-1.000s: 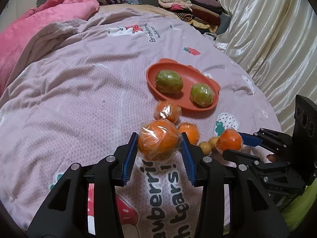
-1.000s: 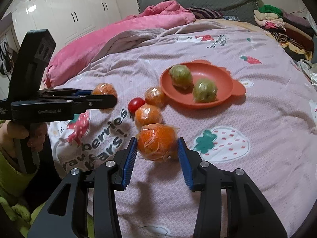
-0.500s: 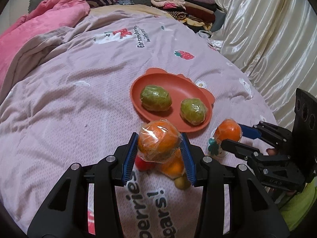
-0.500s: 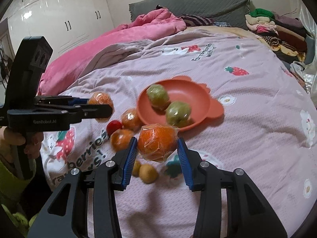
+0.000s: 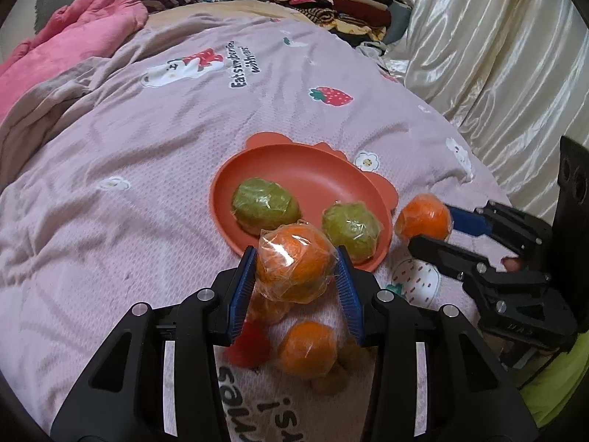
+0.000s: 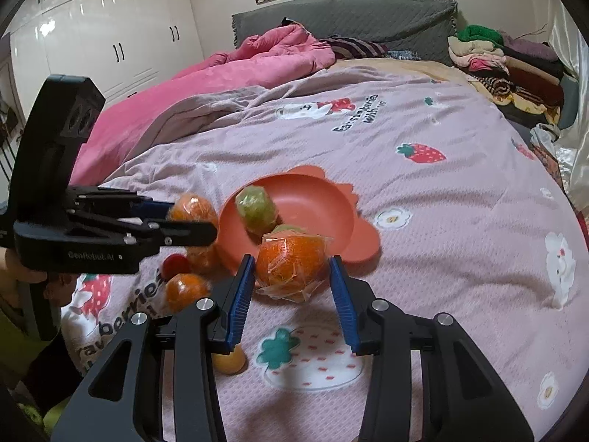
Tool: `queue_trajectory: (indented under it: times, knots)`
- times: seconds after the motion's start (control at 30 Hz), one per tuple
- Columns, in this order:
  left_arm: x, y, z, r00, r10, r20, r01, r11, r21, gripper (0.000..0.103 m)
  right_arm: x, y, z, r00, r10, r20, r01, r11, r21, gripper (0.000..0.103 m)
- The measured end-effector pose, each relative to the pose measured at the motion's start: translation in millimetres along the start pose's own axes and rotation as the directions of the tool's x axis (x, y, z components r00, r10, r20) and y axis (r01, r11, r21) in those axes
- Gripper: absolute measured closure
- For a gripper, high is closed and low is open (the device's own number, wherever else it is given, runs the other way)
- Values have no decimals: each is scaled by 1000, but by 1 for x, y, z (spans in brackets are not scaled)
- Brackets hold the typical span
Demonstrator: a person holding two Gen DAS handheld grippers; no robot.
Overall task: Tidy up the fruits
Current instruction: 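Carry both wrapped oranges onto the orange plate and open both tools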
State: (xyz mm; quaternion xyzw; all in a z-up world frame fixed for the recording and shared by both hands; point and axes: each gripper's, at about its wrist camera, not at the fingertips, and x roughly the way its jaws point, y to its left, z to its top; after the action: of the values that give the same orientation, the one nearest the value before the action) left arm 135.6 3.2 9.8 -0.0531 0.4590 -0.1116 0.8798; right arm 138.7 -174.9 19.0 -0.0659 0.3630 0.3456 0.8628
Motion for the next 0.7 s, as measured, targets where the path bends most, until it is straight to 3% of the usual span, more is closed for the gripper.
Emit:
queue_trajectory:
  times: [0.7]
  knots:
    - [34,7,14,998,3,-61,-2,1000,13,68,31,-16,22,999,-20,-34,19,999,-33,63]
